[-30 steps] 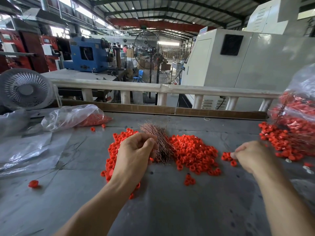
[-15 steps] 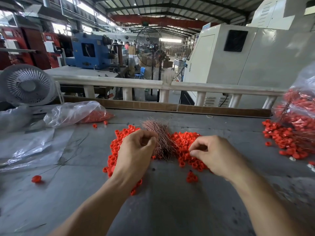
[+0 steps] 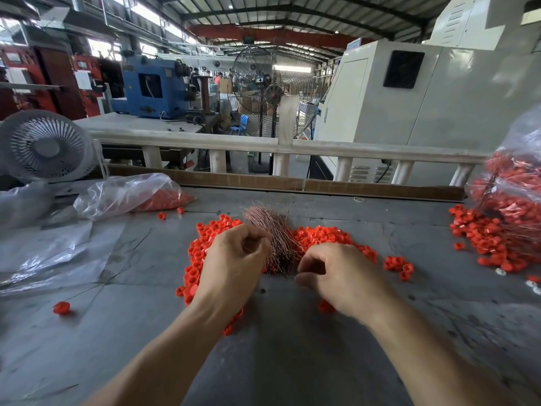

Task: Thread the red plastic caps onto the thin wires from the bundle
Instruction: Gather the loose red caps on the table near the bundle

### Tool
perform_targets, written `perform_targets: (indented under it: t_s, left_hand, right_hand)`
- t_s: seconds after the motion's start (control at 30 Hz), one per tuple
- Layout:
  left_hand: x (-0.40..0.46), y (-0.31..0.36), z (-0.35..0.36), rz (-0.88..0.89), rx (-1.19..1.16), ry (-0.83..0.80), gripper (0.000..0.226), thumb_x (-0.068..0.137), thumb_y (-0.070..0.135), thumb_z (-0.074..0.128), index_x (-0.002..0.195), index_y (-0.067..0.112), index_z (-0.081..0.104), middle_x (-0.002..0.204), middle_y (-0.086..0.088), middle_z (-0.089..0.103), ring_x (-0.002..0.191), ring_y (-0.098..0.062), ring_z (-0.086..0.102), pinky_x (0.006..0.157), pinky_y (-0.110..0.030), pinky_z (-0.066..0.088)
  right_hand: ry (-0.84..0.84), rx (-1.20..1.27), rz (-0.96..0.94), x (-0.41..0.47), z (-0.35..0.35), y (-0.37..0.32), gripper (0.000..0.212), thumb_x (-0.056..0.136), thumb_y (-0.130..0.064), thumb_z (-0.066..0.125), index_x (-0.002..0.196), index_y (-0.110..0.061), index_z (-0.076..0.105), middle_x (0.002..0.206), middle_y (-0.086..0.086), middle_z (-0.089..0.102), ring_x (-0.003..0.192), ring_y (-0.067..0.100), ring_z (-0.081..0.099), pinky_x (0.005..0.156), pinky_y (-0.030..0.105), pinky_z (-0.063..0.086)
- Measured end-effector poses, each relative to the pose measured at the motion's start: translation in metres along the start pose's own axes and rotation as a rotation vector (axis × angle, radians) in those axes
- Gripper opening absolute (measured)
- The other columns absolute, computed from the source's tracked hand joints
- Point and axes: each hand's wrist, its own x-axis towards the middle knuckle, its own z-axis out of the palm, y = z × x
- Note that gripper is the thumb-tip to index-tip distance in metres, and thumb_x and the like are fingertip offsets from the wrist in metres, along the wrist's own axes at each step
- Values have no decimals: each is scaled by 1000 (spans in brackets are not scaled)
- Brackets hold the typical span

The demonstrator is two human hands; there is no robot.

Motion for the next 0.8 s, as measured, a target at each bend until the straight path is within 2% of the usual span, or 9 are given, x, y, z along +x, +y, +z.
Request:
perform_targets:
  t_s: [0.1, 0.17, 0.3, 0.4, 0.57, 0.7, 0.8]
  left_hand:
    - [-2, -1, 2, 67, 105, -32, 15, 92, 17, 69, 86, 30, 74, 75, 13, 73, 66, -3, 67, 61, -21, 53]
    - [-4, 0, 4, 94, 157, -59, 14, 93, 17, 68, 86, 29, 73, 74, 18, 70, 62, 0, 63, 53, -10, 44]
    - [-4, -2, 5, 131, 240, -73, 13, 92, 20, 69, 90, 32, 74, 77, 20, 69, 74, 2, 63, 62, -13, 46]
    - [-3, -4, 5, 153, 253, -119, 17, 91, 16, 67, 92, 32, 74, 82, 18, 71, 80, 4, 64, 68, -14, 48]
    - [-5, -5, 7, 204, 281, -247, 30, 89, 10, 64, 102, 35, 75, 94, 21, 73, 90, 6, 66, 80, -20, 53]
    - [-5, -6, 6, 231, 326, -318, 35, 90, 7, 61, 108, 34, 73, 99, 20, 72, 94, 4, 65, 80, -17, 51]
    - [-6, -5, 5, 255, 335, -351, 24, 93, 10, 61, 104, 30, 70, 91, 16, 70, 86, 1, 64, 70, -13, 46]
  right_hand:
    - [-3, -72, -65, 0, 3, -7, 18, 83, -45, 79, 89, -30, 69, 86, -14, 67, 85, 8, 63, 76, 33, 52]
    - [9, -127, -97, 1, 5, -8, 15, 87, -42, 74, 91, -28, 68, 91, -13, 67, 90, 11, 63, 77, 33, 50]
    - [28, -113, -100, 0, 6, -7, 6, 89, -35, 68, 89, -28, 67, 92, -12, 67, 91, 11, 62, 73, 32, 47]
    - [58, 31, -82, 0, 6, -7, 3, 89, -31, 71, 88, -28, 70, 88, -14, 68, 85, 6, 63, 76, 35, 52]
    - [68, 191, -83, -2, 5, -7, 8, 91, -30, 72, 85, -29, 68, 78, -14, 67, 74, 5, 61, 69, 35, 51]
    - [47, 179, -115, -4, 2, -11, 8, 91, -30, 72, 85, -28, 68, 79, -12, 66, 75, 7, 61, 70, 37, 52]
    - [79, 191, -169, -6, -3, -16, 9, 90, -27, 72, 82, -28, 67, 80, -15, 65, 77, 6, 61, 70, 32, 52]
